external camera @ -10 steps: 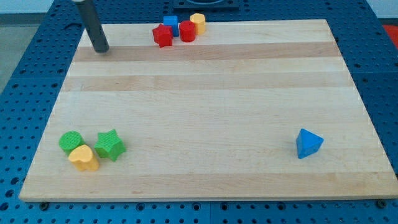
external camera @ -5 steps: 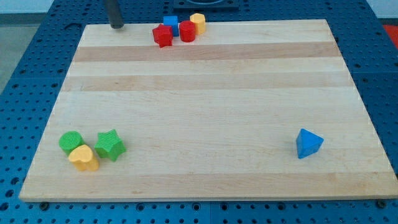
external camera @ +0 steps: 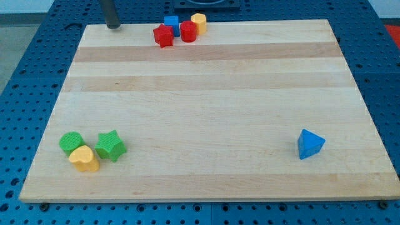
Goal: Move the blue cube along with red circle right a bit
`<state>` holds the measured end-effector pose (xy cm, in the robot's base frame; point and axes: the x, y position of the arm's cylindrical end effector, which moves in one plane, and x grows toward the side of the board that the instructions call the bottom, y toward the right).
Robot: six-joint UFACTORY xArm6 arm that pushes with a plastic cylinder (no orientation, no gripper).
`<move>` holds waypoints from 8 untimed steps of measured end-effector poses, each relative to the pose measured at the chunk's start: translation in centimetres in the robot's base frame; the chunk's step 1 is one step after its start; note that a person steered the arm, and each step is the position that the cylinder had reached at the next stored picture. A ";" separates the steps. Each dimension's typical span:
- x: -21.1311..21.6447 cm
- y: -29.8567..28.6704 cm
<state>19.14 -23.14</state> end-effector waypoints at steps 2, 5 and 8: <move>0.0 -0.1; 0.0 -0.5; 0.0 1.3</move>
<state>19.13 -21.85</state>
